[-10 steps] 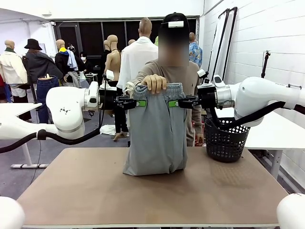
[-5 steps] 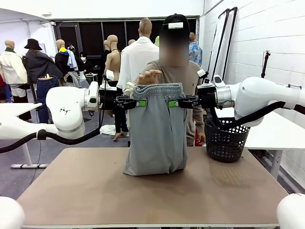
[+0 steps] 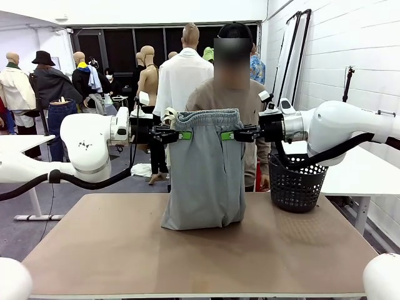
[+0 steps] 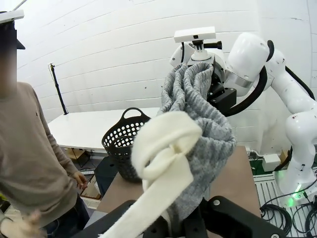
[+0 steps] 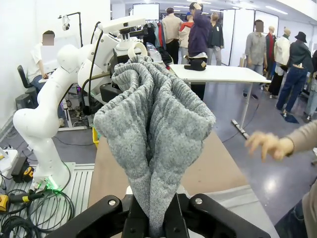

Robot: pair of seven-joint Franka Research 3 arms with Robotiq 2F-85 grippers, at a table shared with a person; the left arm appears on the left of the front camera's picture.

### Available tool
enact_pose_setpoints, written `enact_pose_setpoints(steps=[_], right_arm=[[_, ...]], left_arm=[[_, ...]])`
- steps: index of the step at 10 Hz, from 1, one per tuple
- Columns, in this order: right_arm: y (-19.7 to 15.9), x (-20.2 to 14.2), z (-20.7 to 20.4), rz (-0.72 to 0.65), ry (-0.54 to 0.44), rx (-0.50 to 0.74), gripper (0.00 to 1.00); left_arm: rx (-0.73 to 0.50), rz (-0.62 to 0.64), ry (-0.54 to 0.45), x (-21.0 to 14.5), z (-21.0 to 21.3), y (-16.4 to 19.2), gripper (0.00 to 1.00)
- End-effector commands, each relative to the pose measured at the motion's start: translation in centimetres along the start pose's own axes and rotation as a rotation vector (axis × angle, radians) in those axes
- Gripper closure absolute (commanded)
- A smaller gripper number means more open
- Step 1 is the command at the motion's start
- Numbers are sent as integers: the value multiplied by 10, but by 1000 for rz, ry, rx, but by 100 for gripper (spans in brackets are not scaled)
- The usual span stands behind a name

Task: Fold the training pants.
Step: Release the ends of the Training pants and then grab the overlapped ends.

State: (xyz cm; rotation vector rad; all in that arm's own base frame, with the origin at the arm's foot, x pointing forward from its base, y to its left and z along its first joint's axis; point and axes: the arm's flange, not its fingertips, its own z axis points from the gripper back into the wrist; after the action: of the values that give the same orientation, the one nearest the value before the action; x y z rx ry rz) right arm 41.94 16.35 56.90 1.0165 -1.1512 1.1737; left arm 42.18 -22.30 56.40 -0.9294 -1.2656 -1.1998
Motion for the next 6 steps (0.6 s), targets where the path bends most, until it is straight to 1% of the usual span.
enact_pose_setpoints(steps=[1,6], right_arm=[[1,0,-1,1,2,1,100],[1,0,-1,1,2,1,100]], left_arm=[[-2,6,5,1,-1,-1,100],[-2,6,5,1,-1,-1,100]])
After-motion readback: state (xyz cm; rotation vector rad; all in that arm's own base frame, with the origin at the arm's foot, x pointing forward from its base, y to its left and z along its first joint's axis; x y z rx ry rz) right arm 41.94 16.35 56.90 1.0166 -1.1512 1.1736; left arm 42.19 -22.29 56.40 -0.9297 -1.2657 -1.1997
